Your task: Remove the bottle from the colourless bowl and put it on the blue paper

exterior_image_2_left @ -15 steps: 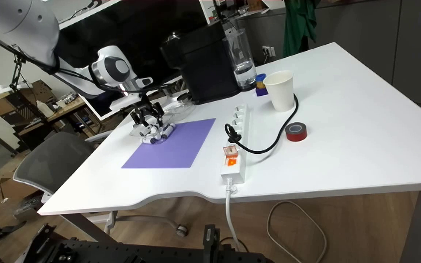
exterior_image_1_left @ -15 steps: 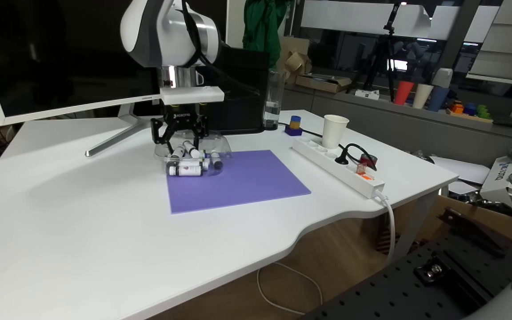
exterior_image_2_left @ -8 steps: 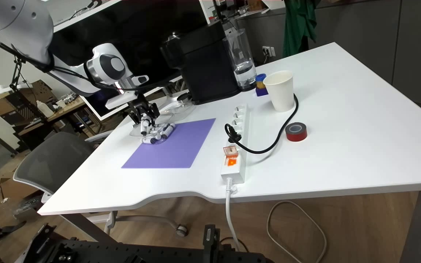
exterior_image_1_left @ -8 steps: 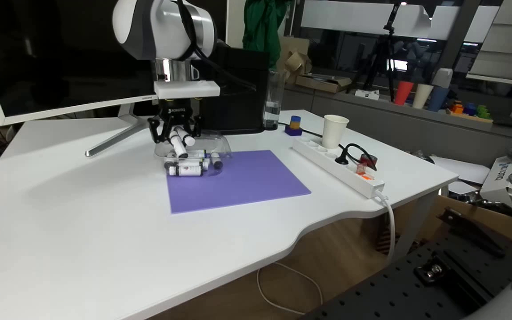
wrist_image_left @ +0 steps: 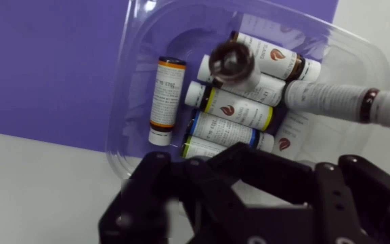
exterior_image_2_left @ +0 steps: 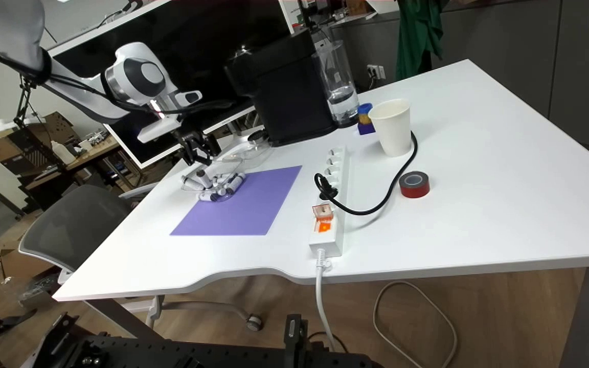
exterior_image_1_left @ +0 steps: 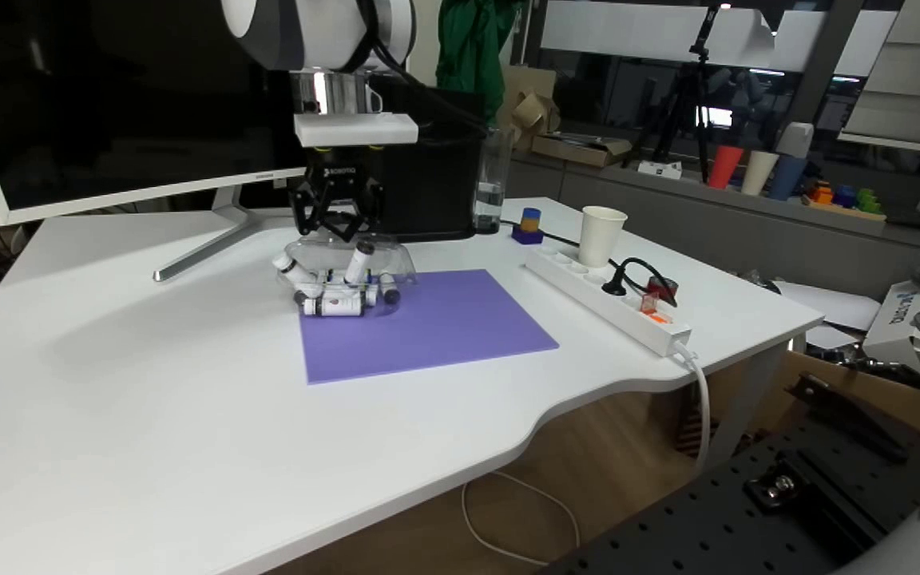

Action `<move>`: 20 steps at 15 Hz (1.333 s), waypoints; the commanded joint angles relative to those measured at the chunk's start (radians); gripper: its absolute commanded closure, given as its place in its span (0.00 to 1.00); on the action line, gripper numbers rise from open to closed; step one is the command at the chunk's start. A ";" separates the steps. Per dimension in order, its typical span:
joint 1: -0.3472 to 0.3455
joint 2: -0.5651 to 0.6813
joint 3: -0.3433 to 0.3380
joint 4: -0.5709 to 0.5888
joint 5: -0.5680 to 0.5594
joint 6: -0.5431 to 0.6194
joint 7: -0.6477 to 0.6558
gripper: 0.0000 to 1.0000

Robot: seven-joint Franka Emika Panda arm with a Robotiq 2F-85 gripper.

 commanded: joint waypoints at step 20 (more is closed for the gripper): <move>0.005 -0.137 0.047 -0.131 -0.043 -0.056 -0.029 0.00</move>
